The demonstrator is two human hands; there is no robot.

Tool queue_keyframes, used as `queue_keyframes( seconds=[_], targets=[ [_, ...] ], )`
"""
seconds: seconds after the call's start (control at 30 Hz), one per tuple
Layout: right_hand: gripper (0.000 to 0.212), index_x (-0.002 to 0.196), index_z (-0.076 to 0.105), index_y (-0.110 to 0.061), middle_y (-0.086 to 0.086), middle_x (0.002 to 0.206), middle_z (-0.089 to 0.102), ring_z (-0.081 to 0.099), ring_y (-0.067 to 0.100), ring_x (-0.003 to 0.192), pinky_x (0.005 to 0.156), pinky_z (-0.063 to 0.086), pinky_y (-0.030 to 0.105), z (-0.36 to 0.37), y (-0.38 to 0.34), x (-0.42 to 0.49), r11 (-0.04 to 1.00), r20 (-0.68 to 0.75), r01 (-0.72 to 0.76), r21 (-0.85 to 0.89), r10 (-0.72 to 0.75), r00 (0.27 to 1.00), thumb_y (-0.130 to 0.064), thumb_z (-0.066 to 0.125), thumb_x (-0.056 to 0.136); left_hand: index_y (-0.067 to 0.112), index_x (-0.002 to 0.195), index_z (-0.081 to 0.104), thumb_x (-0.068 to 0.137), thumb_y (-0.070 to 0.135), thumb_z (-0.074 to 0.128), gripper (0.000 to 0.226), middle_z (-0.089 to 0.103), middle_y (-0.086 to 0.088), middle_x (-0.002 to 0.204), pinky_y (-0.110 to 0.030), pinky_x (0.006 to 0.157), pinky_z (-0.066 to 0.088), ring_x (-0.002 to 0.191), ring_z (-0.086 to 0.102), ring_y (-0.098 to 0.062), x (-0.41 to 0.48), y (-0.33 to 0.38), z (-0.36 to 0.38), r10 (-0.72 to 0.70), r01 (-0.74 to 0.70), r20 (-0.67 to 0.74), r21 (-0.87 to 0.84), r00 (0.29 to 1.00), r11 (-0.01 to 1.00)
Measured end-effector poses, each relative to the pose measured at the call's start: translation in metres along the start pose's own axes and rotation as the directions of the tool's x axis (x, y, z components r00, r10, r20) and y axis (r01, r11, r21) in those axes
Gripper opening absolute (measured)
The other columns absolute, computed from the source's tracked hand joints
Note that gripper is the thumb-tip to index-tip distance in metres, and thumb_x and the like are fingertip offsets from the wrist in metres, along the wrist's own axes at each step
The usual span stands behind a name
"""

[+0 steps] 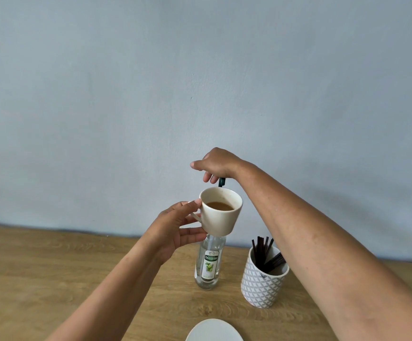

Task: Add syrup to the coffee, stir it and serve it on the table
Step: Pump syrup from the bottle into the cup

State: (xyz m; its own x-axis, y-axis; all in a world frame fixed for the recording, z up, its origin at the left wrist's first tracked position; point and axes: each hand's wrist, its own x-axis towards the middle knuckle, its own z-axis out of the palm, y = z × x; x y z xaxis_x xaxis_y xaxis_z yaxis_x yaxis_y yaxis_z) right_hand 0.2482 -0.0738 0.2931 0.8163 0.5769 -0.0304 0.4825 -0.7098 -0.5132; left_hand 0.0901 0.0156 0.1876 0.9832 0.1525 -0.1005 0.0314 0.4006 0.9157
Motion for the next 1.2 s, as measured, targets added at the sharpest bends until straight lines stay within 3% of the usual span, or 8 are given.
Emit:
queue_keyframes(
  seconds=[0.17,0.33,0.57,0.77,0.97,1.2],
  targets=[
    [0.050,0.112,0.062,-0.010,-0.001,0.083,0.076,0.073,0.019,0.077,0.070,0.048,0.030,0.001,0.002,0.000,1.000,-0.010,0.002,-0.005,-0.002,1.000,-0.052,0.055,0.086,0.014,0.084,0.070,0.071,0.039,0.080,0.030,0.074,-0.014,0.092,-0.038,0.068,0.062,0.086,0.075,-0.038,0.003,0.000,0.000,-0.012,0.012,-0.010,0.003,1.000,1.000],
    [0.050,0.114,0.063,-0.009,0.000,0.085,0.075,0.073,0.020,0.077,0.084,0.054,0.037,0.007,0.005,-0.001,1.000,-0.005,0.002,-0.012,-0.002,1.000,-0.050,0.054,0.087,0.013,0.084,0.068,0.068,0.039,0.081,0.033,0.074,-0.014,0.092,-0.038,0.068,0.063,0.085,0.075,-0.038,0.001,0.001,0.001,-0.023,0.023,-0.017,0.001,1.000,1.000],
    [0.056,0.120,0.058,-0.009,0.001,0.084,0.075,0.074,0.021,0.078,0.089,0.053,0.041,0.005,0.005,-0.001,1.000,0.024,-0.016,0.013,0.016,1.000,-0.053,0.059,0.085,0.012,0.086,0.066,0.080,0.035,0.077,0.026,0.071,-0.016,0.095,-0.037,0.066,0.062,0.083,0.074,-0.037,-0.003,0.002,0.001,-0.038,0.038,-0.040,0.005,0.998,0.999],
    [0.059,0.117,0.059,-0.010,0.002,0.086,0.075,0.074,0.022,0.079,0.066,0.045,0.030,-0.007,-0.002,0.000,1.000,0.034,-0.011,0.022,0.010,0.999,-0.058,0.060,0.082,0.012,0.088,0.067,0.073,0.035,0.079,0.030,0.071,-0.018,0.098,-0.038,0.065,0.062,0.083,0.075,-0.038,-0.005,0.003,0.002,-0.051,0.050,-0.046,-0.006,0.998,0.999],
    [0.052,0.118,0.059,-0.009,0.002,0.084,0.076,0.074,0.021,0.078,0.072,0.046,0.032,-0.005,0.001,-0.001,0.999,0.012,-0.028,0.026,0.028,1.000,-0.050,0.060,0.085,0.012,0.088,0.066,0.068,0.037,0.080,0.034,0.071,-0.018,0.097,-0.041,0.069,0.064,0.083,0.074,-0.038,-0.003,0.002,0.004,-0.055,0.054,-0.034,-0.024,0.998,0.998],
    [0.046,0.107,0.063,-0.008,0.002,0.081,0.076,0.074,0.022,0.078,0.088,0.054,0.038,0.003,0.001,-0.004,0.999,-0.029,-0.016,0.038,0.017,0.999,-0.047,0.057,0.084,0.014,0.082,0.067,0.083,0.032,0.075,0.020,0.070,-0.019,0.099,-0.041,0.071,0.064,0.085,0.074,-0.039,0.000,0.002,0.006,-0.053,0.053,-0.045,-0.016,0.998,0.998]
  ],
)
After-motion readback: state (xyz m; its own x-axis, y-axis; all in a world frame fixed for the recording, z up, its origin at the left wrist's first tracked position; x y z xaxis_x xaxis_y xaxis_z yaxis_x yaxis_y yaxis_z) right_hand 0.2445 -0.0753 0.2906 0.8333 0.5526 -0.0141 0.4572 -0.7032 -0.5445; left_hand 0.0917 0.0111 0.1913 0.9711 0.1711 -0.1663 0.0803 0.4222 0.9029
